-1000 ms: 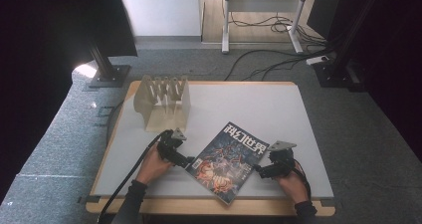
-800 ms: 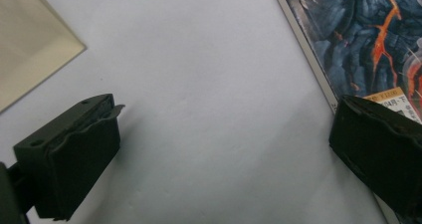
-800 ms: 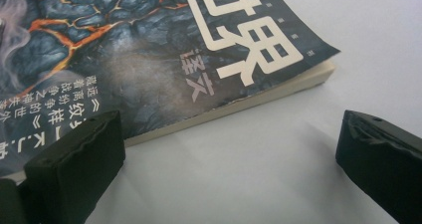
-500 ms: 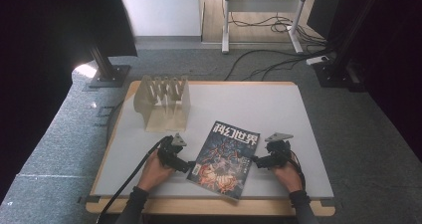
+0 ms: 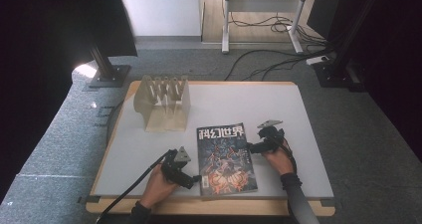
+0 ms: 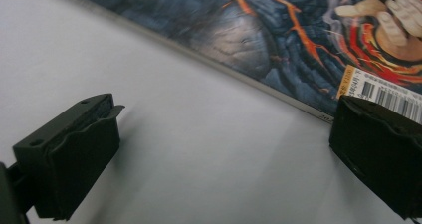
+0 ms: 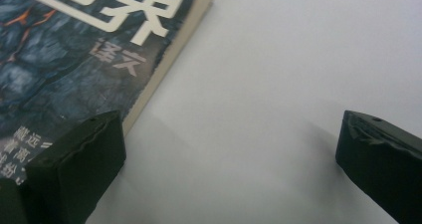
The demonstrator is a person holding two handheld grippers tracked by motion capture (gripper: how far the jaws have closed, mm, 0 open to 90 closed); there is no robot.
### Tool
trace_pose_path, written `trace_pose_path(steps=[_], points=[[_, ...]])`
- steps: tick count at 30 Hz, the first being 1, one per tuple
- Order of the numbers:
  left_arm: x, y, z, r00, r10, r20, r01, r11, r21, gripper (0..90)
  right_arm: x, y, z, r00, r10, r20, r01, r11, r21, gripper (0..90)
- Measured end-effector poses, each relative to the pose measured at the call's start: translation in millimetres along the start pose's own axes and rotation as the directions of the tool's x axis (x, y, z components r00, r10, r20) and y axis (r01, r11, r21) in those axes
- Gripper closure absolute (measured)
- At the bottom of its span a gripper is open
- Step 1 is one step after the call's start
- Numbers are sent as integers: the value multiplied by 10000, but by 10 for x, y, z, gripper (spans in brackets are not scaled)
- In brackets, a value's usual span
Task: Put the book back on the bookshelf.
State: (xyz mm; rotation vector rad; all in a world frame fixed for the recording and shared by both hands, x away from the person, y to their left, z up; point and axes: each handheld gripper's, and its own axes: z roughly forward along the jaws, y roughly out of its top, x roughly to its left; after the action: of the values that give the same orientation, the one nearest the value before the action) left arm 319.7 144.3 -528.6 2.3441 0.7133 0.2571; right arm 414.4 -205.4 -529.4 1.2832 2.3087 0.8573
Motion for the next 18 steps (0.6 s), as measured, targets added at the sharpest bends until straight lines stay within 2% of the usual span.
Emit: trace_pose_path(steps=[3,6,7,10,12,14,16,17,18], points=[[-80,14,18,9998,155,125,-154,9999,-49,0,-13,70,74,9999,143,-60,-143,9999,-4,0],[-67,19,21,9997,94,219,-92,9999,-75,0,-13,115,113,9999,114,-82,-114,9999,-6,0],[-33,23,14,9997,70,240,-69,10000,-54,0,-16,119,112,9999,83,-128,-83,10000,5,0],[136,31,-20,9990,-200,-393,205,9997,138,0,-27,122,67,9996,-56,-270,60,9999,134,6],[268,42,-29,9960,-480,-752,486,9988,65,0,-34,127,-6,9995,49,-311,-52,9999,-103,9],[369,58,-9,9939,-797,-756,791,9968,-115,0,-45,141,-77,9981,235,-574,-249,9994,-236,27],[411,65,37,9922,-1026,-709,1005,9944,-323,0,-27,166,-133,9967,233,-772,-257,9992,-311,57],[420,81,69,9918,-1017,-770,1014,9948,-77,0,-12,176,-146,9961,244,-845,-275,9990,-356,69],[404,103,83,9927,-824,-881,814,9966,-144,0,11,191,-157,9945,227,-1018,-265,9990,-358,78]])
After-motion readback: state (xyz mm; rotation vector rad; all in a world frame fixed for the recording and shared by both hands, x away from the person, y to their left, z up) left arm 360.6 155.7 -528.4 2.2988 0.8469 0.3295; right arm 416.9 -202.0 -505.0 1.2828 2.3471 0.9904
